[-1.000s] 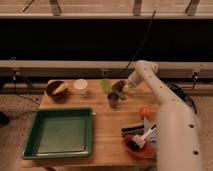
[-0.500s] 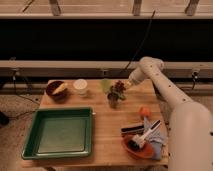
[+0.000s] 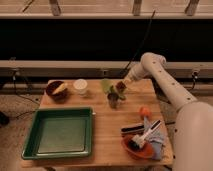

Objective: Place grapes in paper cup

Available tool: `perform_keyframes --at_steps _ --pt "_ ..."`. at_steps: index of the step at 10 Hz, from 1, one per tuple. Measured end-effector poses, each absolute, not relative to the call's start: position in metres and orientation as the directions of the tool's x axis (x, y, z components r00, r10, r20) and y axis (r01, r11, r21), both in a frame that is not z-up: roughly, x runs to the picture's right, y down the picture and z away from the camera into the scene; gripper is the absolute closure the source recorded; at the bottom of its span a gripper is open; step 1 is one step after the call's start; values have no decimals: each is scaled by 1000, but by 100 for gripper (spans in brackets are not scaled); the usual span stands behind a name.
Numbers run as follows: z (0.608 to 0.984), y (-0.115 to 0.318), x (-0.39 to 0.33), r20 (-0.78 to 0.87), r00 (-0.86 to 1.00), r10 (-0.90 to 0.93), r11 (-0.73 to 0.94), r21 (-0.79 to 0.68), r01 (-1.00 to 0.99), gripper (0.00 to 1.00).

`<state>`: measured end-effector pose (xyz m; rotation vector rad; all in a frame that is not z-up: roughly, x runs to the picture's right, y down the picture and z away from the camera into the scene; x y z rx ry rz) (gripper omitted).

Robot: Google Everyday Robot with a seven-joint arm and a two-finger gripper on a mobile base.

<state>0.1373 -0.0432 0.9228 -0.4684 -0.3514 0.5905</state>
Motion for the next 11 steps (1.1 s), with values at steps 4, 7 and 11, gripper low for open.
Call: perform_keyframes --at_steps 4,7,11 --pt "889 -82 126 250 793 555 782 -481 -396 100" --pt "852 -109 116 333 810 483 837 -449 -314 100" --pt "786 -122 107 484 812 325 918 -368 -148 100"
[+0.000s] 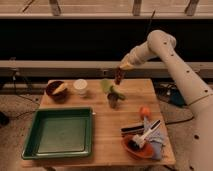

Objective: Place grapes in paper cup

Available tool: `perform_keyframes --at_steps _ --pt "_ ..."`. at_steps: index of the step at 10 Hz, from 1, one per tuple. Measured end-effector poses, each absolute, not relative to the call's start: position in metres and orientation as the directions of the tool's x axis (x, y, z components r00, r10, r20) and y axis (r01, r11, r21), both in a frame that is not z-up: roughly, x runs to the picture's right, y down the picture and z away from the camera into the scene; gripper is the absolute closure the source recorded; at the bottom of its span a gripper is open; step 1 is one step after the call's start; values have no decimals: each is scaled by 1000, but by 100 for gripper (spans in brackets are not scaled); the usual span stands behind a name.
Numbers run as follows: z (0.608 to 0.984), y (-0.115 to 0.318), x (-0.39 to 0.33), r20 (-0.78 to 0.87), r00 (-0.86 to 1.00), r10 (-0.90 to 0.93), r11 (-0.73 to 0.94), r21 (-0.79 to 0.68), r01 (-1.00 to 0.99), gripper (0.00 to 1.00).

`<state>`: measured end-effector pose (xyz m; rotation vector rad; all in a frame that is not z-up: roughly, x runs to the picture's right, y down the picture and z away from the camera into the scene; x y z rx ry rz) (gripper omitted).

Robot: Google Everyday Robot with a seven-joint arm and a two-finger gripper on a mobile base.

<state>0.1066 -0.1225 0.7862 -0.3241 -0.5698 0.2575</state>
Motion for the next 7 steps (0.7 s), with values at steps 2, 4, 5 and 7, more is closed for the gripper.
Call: perform_keyframes --at_steps 2,4,5,7 --pt "769 -122 97 542 797 265 935 -348 -74 100" --pt "767 -123 94 552 794 254 937 -344 -61 100" --pt "767 -123 94 552 794 254 937 -343 -61 100" --pt "767 -123 94 552 794 254 937 -344 -61 100"
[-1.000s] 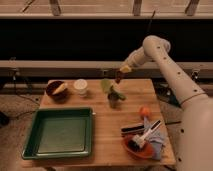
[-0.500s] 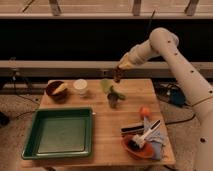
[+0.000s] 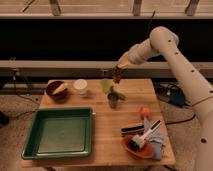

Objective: Place grapes in paper cup

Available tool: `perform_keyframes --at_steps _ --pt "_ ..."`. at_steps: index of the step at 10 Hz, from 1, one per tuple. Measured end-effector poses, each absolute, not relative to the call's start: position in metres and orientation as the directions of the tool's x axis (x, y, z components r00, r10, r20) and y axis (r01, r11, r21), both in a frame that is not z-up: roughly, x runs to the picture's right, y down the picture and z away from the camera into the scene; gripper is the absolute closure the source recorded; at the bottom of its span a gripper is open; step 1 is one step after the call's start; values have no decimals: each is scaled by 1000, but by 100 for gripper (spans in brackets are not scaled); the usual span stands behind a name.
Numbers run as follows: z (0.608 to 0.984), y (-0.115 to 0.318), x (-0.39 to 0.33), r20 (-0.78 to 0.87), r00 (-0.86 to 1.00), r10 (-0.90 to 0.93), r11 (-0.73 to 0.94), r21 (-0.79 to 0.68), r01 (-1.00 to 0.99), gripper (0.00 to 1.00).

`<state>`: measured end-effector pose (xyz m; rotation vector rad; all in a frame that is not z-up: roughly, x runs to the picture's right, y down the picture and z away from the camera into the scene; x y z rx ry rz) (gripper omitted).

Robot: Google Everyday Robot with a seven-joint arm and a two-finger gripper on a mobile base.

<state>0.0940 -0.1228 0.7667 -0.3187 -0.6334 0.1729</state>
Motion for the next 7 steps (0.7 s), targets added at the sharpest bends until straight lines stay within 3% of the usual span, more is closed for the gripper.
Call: perform_keyframes --at_steps 3,7 --pt "767 -125 94 562 788 251 938 -343 -53 100" --pt "769 -131 27 628 748 213 939 -342 20 100"
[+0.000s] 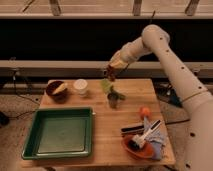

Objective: Place grapes in paper cup

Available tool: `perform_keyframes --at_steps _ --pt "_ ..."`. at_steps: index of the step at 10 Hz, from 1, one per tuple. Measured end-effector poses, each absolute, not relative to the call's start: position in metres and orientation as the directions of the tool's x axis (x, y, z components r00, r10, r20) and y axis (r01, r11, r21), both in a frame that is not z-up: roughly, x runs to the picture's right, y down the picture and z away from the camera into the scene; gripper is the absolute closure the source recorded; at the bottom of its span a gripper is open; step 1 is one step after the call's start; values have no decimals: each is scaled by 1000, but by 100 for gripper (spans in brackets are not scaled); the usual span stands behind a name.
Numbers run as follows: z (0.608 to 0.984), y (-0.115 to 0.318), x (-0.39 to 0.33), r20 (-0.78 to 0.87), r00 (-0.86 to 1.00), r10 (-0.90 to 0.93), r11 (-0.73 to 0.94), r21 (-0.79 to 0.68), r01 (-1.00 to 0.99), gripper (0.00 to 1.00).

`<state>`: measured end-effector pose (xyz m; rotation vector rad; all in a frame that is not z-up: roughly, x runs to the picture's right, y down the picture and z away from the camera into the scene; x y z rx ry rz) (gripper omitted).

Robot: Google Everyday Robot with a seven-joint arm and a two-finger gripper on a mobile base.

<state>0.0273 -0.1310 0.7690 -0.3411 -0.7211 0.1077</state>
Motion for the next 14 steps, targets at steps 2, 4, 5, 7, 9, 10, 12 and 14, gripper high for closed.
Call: perform_keyframes --at_steps 2,4,5,7,9,10,12,14 --pt "772 -130 -15 657 728 199 936 -348 58 100" --pt "776 -123 -59 690 701 179 928 -355 112 100" --pt "779 -120 -76 705 689 170 925 -356 135 100" --pt "781 -115 -112 736 660 148 918 -351 186 100" --pt "781 -112 -130 759 639 127 913 -342 224 100" --pt "782 -112 -134 764 634 119 911 -337 236 100" --pt "787 -110 -142 764 635 113 910 -337 243 90" --pt "793 -110 -144 761 639 113 908 -340 244 68"
